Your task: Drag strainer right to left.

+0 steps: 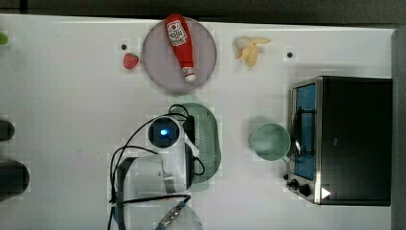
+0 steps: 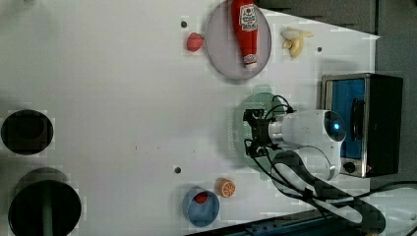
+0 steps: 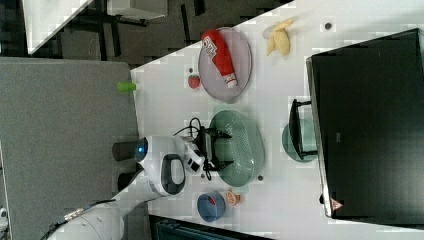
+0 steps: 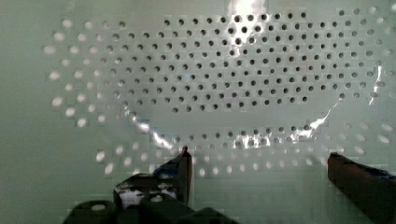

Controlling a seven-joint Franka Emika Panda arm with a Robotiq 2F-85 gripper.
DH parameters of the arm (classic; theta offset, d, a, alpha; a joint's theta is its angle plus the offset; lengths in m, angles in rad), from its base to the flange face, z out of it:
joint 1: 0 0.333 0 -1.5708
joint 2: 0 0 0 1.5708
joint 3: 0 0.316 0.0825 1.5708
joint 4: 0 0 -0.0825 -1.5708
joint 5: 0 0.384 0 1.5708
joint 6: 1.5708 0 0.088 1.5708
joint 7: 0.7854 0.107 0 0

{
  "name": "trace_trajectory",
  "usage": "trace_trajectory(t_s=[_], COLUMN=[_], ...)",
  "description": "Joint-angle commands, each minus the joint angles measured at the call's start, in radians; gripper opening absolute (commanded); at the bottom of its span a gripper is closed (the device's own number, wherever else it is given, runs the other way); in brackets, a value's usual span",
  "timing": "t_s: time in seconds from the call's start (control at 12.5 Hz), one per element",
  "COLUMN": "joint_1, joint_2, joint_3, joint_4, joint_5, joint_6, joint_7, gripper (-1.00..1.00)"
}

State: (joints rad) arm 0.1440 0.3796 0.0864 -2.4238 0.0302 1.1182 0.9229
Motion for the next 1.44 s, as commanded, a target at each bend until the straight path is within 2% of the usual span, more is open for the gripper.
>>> trace_trajectory(t_s=[0.08, 0.64, 1.04, 1.44], joint_1=[0.066, 0.194, 0.274, 0.333], joint_2=[0.018, 0.091, 0.120, 0.147], joint_3=[0.050, 0.062, 0.062, 0.062], joint_4=[0.048, 0.178, 0.248, 0.288], joint_5=[0.031, 0.137, 0.144, 0.177], joint_6=[-0.002, -0.038, -0.061, -0.063], joint_7=[0.109, 0.135, 0.253, 0.265], gripper=[1.00, 1.00, 1.00, 1.00])
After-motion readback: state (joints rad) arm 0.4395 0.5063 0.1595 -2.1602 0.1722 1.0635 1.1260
